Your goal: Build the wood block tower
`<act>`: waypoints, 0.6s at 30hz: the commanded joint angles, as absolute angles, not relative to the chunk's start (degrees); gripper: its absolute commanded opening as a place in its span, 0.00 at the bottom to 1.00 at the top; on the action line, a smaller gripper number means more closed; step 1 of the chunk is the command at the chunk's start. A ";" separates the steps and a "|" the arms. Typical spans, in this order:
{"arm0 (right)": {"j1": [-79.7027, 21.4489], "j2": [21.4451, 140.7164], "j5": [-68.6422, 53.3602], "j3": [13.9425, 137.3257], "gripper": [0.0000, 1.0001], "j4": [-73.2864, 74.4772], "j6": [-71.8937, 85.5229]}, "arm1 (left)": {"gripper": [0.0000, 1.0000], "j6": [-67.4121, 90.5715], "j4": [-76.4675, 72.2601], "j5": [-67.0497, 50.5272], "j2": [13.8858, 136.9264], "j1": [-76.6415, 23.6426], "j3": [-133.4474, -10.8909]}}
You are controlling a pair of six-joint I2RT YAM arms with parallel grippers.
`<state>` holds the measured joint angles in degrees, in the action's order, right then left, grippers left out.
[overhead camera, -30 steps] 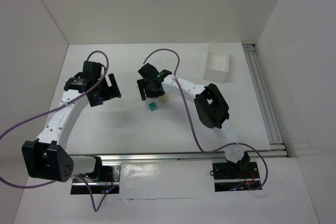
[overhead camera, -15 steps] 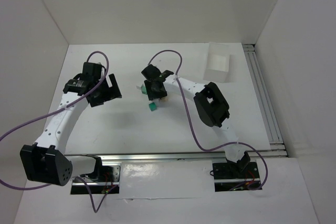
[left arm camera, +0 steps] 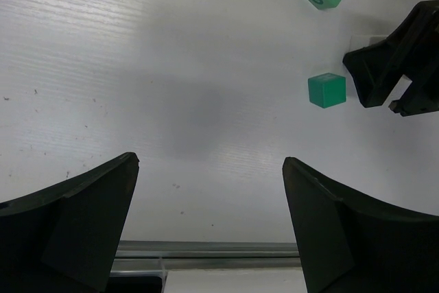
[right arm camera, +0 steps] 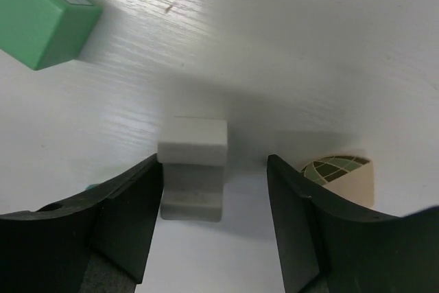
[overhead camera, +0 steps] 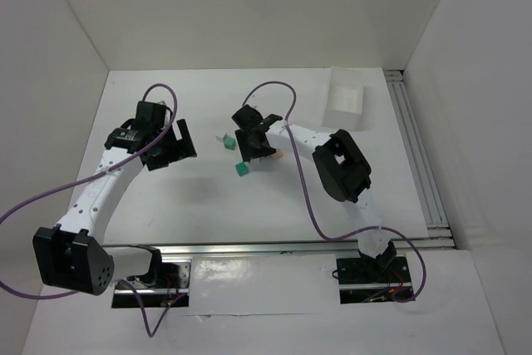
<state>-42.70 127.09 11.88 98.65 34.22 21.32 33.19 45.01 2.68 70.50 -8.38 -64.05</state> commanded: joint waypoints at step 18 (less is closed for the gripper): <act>-43.59 112.76 8.44 92.11 0.59 31.11 21.80 | 1.00 33.31 43.59 5.27 73.91 -9.32 -68.73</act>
